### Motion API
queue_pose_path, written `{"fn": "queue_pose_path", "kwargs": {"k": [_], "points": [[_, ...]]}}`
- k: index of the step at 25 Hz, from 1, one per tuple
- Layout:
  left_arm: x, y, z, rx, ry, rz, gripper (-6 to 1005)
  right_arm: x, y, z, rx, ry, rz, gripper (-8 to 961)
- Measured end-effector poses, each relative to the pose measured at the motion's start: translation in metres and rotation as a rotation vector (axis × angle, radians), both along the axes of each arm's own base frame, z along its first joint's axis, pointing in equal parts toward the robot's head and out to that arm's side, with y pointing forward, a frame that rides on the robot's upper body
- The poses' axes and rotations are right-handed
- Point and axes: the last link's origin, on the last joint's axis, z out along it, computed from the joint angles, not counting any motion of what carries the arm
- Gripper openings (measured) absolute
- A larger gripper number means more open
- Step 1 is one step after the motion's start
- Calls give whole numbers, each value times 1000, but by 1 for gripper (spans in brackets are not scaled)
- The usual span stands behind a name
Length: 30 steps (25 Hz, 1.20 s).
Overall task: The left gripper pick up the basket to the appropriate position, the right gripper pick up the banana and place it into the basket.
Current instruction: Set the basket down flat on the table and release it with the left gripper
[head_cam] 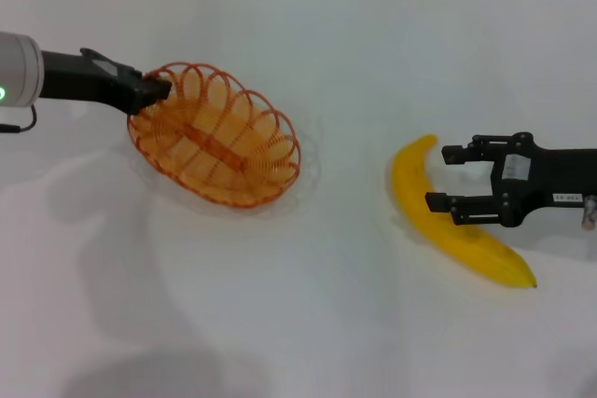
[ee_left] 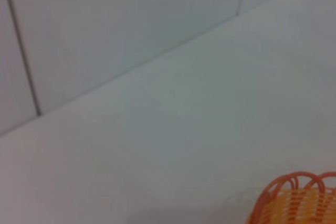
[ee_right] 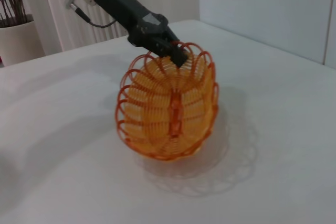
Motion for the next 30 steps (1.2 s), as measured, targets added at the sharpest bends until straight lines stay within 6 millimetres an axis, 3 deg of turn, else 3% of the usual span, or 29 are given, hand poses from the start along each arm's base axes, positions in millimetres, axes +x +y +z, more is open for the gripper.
{"fn": "queue_pose_path", "kwargs": {"k": [9, 30], "points": [[6, 8, -7, 60, -82, 0, 89, -1, 0, -2, -8, -2, 3, 760], [-31, 0, -33, 174, -202, 140, 91, -4, 1, -3, -22, -2, 18, 758]]}}
